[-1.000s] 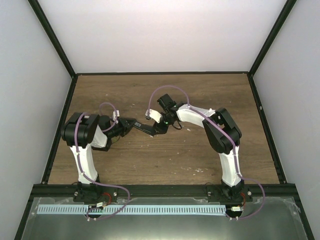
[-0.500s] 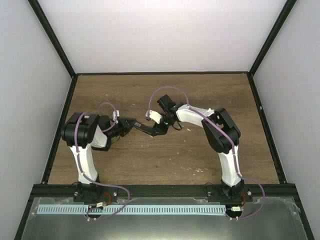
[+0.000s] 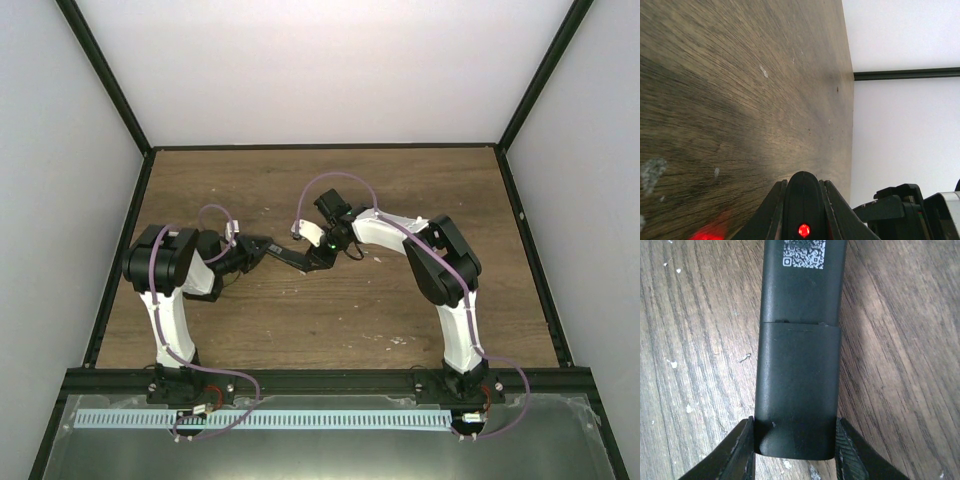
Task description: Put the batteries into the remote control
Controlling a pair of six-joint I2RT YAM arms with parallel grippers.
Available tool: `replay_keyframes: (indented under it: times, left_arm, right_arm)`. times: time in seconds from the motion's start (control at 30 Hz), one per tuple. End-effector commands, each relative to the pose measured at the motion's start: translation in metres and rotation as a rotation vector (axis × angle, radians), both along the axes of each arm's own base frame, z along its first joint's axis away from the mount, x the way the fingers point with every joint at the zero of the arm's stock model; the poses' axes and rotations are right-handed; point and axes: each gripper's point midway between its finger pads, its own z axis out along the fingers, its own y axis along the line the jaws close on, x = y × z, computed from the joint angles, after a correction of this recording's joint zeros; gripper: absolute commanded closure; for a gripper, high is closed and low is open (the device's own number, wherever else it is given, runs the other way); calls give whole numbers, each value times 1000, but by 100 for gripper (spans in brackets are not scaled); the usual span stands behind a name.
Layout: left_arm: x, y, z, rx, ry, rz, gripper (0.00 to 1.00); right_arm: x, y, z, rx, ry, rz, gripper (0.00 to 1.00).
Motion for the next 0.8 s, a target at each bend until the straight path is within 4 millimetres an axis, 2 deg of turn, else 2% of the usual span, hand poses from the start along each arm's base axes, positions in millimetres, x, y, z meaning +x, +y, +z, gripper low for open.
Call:
replay_keyframes:
  times: [0.0,0.53,0.77]
  left_arm:
    - [-3,5,-19,63,26,5,100]
    - [-3,5,-20,63,27,4,100]
    - [-3,5,-20,61,29,3,100]
  right_arm:
    - [-2,-4,-15,-56,14,-13,70]
    - [-5,-2,-9,-43,28,-9,67]
    - [-3,6,-7,-35,26,-3,66]
